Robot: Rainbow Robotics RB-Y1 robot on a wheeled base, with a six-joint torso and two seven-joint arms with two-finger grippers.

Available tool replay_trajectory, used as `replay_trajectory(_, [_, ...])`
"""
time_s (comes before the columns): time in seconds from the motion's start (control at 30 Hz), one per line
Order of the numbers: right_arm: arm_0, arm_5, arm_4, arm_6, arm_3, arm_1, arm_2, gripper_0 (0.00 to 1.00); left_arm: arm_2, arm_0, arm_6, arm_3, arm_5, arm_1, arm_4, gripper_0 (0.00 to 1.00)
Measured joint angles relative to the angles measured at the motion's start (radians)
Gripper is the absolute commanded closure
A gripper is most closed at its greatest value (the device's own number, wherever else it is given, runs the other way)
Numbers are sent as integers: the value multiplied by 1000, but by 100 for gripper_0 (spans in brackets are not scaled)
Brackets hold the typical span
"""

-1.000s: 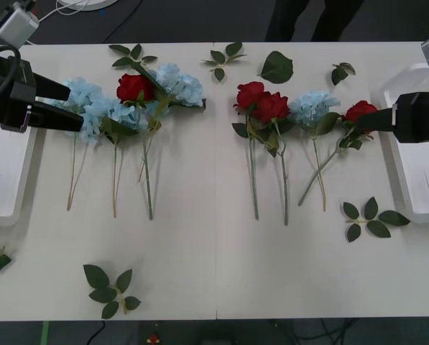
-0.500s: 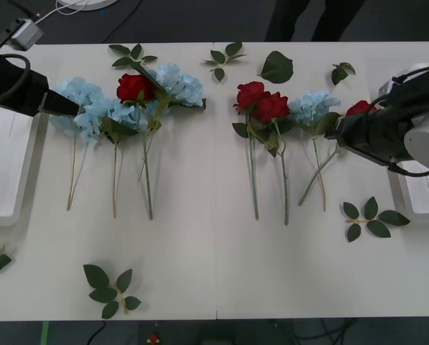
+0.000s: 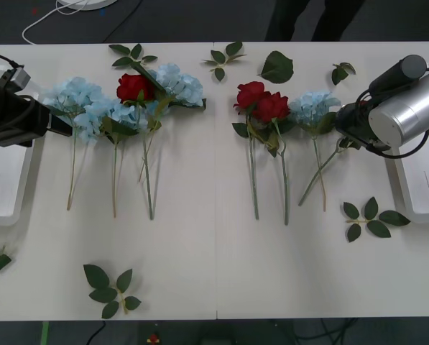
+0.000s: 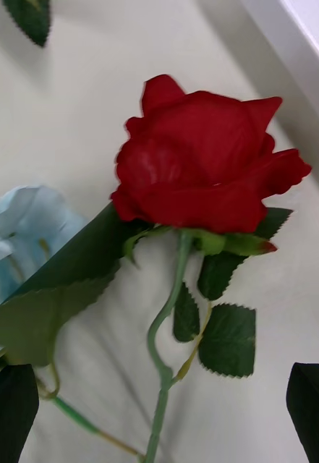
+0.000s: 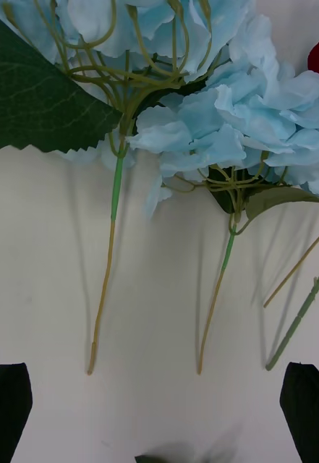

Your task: Place the red flowers into the right box and the blue flowers into the left box. If a person shows an open palm, hand one flower to the person first, then continue sorting.

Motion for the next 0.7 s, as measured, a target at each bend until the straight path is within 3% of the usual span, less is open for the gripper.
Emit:
replay_trajectory(0.23, [-27, -76, 37, 0, 147, 36, 43, 0, -345, -168, 29, 56, -174, 0, 54, 0])
replay_trajectory(0.6, [-98, -197, 40, 0, 360, 101, 138, 0, -539, -250, 36, 302, -306, -97, 73, 0])
replay_trajectory(0.63, [-104, -203, 40, 0, 374, 107, 143, 4, -548, -255, 36, 321, -312, -113, 73, 0])
replay_trajectory(0.7, [-114, -207, 40, 0, 393, 118, 148, 79, -564, -266, 36, 350, -321, -141, 73, 0])
